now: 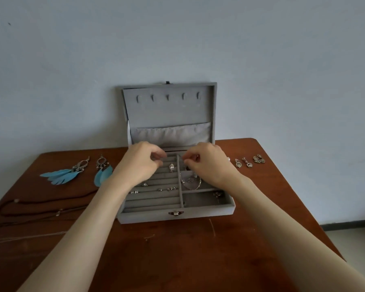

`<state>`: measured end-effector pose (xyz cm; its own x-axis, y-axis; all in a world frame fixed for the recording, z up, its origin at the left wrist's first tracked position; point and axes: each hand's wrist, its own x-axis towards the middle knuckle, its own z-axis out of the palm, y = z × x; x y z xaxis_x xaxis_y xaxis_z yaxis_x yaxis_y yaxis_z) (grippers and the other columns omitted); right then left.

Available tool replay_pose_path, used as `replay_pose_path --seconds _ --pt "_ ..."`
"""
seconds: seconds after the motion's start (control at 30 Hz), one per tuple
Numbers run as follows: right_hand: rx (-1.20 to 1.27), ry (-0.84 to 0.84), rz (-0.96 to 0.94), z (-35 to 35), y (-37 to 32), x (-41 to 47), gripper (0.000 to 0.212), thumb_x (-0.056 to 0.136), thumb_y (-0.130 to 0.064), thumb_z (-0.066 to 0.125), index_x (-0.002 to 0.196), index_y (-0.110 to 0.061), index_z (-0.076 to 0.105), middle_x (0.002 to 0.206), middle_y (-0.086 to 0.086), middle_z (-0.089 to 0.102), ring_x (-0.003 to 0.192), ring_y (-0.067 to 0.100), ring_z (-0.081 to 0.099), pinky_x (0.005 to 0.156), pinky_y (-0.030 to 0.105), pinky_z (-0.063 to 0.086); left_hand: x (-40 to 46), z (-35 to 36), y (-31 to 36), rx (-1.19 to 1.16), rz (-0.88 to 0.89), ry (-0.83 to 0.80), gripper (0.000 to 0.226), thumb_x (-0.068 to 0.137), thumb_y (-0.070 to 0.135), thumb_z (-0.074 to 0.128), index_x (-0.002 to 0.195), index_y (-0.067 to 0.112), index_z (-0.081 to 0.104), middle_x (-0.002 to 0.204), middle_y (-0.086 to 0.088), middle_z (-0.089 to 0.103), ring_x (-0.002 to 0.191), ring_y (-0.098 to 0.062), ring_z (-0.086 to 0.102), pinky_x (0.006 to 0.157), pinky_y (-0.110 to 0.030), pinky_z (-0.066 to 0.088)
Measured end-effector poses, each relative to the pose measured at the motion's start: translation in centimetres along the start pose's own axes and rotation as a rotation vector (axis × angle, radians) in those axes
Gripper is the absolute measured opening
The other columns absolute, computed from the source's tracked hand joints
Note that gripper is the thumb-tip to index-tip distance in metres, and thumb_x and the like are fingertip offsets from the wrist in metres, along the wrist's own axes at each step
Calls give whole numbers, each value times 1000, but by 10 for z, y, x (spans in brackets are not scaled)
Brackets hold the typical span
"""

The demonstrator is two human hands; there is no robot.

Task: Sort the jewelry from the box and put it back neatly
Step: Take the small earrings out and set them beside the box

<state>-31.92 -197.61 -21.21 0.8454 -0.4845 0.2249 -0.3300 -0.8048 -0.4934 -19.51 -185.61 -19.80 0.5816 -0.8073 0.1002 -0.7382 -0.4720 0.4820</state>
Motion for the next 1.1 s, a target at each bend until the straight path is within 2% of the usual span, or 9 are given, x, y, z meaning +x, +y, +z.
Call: replay_pose_path --seconds 0.2,0.27,0.43,0.53,0.6,0.7,0.83,0.97,1.1 --pt "-47 -20 34 11 -5 11 23 90 -20 53 107 -21 69 106 3 64 98 21 58 91 41 46 1 19 -2 51 13 26 33 79 44 66 105 24 69 106 1 64 104 -18 54 92 -41 44" --pt "-53 0 52 12 -3 14 23 89 -18 53 105 -22 70 105 1 65 97 20 58 89 39 47 1 24 -3 67 24 42 32 78 44 67 103 24 69 102 3 64 101 -18 55 90 -39 44" --pt "-1 45 86 15 -1 17 21 89 -20 55 102 -23 71 102 -1 67 94 15 58 88 36 47 3 17 -5 0 75 70 11 82 29 68 91 24 68 88 6 61 94 -16 54 85 -36 46" --pt "38 46 103 18 -2 17 19 88 -21 57 101 -22 71 102 -1 68 95 14 59 89 34 47 2 6 -10 -115 50 38 6 82 23 68 88 23 69 84 7 66 79 -4 58 67 -12 45" --pt "46 42 105 19 -2 17 19 88 -21 57 100 -23 72 102 -2 68 92 11 58 87 30 46 2 -1 -14 -194 16 29 4 81 22 68 85 25 69 79 10 65 74 0 58 59 -3 39" --pt "46 42 85 22 -4 16 20 87 -21 57 100 -27 71 95 -6 64 86 8 54 84 30 46 2 -10 -21 -275 -8 44 6 81 22 69 82 28 70 80 11 67 79 -1 61 67 -10 41" --pt "-20 31 44 25 -8 17 22 87 -23 59 107 -28 67 94 -6 58 97 15 52 86 32 41 1 -16 -26 -320 -25 70 7 82 20 68 83 27 69 80 10 68 80 -4 61 71 -15 44" --pt "-54 12 38 30 -10 18 29 86 -30 60 115 -29 63 99 -2 56 103 19 49 91 35 38 -1 -16 -25 -274 -9 6 12 86 20 63 83 31 67 82 13 64 81 -2 59 70 -11 41" --pt "-84 11 0 36 -15 19 22 86 -36 61 105 -29 69 93 -6 49 102 18 46 90 36 35 -3 -19 -21 -287 20 -34 12 86 21 63 84 31 69 84 13 66 83 0 59 71 -11 42"
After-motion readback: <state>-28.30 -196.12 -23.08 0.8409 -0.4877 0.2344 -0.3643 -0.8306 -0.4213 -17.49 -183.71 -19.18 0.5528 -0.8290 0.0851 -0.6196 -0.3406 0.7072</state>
